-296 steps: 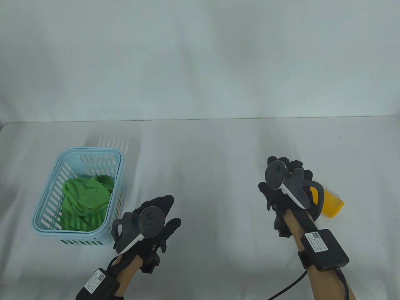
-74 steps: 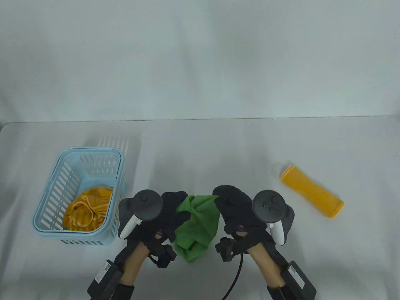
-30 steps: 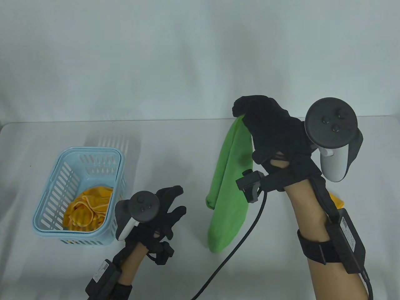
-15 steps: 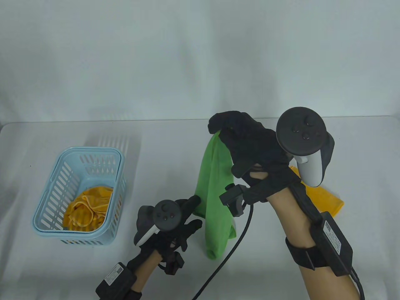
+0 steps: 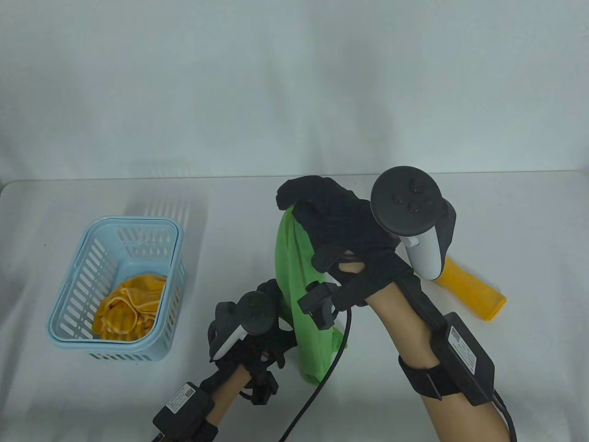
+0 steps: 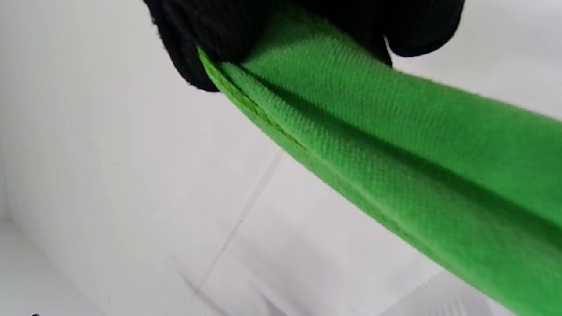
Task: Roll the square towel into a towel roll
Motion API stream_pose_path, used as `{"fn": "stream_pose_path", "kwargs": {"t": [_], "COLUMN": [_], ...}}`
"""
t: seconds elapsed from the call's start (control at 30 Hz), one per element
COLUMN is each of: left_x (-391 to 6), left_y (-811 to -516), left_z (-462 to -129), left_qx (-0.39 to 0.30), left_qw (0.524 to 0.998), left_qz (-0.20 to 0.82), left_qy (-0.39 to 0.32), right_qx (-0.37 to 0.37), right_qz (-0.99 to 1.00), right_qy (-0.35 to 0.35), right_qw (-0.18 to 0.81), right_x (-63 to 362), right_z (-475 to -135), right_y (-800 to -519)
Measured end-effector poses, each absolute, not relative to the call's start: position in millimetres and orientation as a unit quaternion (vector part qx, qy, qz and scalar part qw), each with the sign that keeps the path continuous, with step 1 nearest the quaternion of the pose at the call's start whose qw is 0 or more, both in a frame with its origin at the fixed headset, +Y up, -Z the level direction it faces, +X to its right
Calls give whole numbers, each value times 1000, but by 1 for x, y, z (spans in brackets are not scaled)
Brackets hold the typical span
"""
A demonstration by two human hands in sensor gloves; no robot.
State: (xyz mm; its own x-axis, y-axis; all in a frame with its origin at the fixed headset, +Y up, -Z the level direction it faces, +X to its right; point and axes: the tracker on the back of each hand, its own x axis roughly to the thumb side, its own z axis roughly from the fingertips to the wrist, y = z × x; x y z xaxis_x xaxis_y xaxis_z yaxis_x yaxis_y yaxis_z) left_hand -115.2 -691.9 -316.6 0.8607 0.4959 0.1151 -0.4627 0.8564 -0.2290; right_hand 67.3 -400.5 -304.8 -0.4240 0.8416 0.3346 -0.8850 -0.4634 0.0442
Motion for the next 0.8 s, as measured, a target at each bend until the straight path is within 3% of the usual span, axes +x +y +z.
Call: {"fn": "stream_pose_path", "kwargs": {"t": [0.27,0.53,0.8], "left_x": [-132,-129,-101], "left_y": [-666,-651,-674], "left_z": [-303,-288,-294], "left_qx": [-46,16,-66], "left_qw": [952,958,946], "left_qz": [288,275,274], "left_qy": [-92,-84,-163], "right_qx": [105,83,96], "right_qz": [861,858,859], "right_qy": [-121,-117,-101], "right_qw": [483,492,493], "right_x": [81,89,78], "right_z": [-315,-322,-318], "right_y": [-395,-399,-404]}}
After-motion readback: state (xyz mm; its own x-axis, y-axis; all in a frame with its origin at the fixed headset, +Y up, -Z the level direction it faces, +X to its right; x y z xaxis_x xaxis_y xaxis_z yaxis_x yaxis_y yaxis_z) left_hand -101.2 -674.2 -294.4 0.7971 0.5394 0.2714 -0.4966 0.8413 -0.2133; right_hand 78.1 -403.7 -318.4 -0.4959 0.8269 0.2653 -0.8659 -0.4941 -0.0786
